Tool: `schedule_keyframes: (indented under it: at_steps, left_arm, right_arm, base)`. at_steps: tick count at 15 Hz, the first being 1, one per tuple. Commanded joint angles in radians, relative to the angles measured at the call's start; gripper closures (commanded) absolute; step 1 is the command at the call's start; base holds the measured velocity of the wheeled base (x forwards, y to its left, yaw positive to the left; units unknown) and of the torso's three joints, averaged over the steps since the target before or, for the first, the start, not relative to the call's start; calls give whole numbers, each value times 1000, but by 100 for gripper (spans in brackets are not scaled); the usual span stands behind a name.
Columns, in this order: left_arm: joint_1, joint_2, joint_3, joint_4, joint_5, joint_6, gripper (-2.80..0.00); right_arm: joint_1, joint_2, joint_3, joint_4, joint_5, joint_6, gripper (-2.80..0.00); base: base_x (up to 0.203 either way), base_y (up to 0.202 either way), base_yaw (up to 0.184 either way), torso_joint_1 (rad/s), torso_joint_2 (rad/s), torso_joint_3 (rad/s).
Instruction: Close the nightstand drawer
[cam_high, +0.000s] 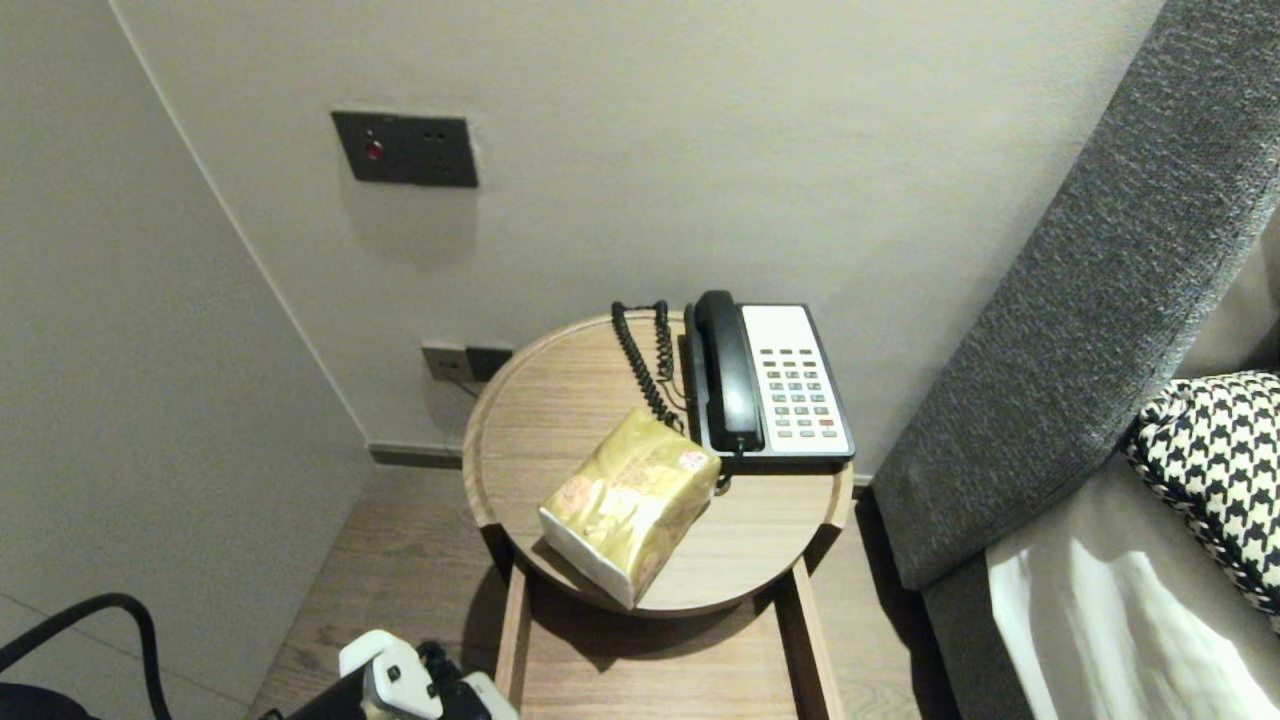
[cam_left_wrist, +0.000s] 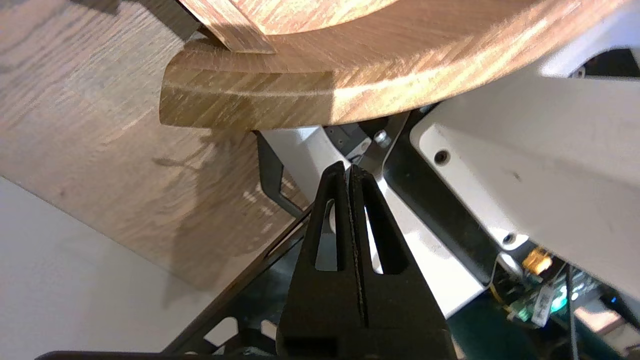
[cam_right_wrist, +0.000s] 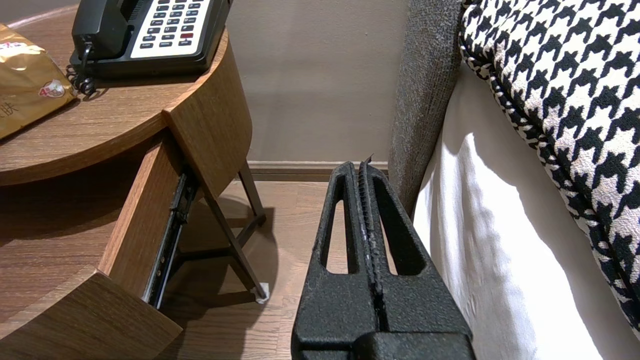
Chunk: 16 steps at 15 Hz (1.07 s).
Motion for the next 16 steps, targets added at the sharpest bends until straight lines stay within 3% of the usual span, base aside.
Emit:
schedule_keyframes:
  at_steps: [1,6,16]
  left_arm:
    - [0,10,-7,-2,1,-17,0]
    - [24,53,-6,-71,4,-20,0]
    - [186,76,-75,-137,8,-12,0]
  right_arm:
    - [0,1,40,-1,0,1,0]
    - [0,1,40,-1,0,1,0]
    - [0,1,40,-1,0,1,0]
  base:
    - [0,0,0,0,0,0]
    - [0,0,0,0,0,0]
    - [0,0,0,0,0,0]
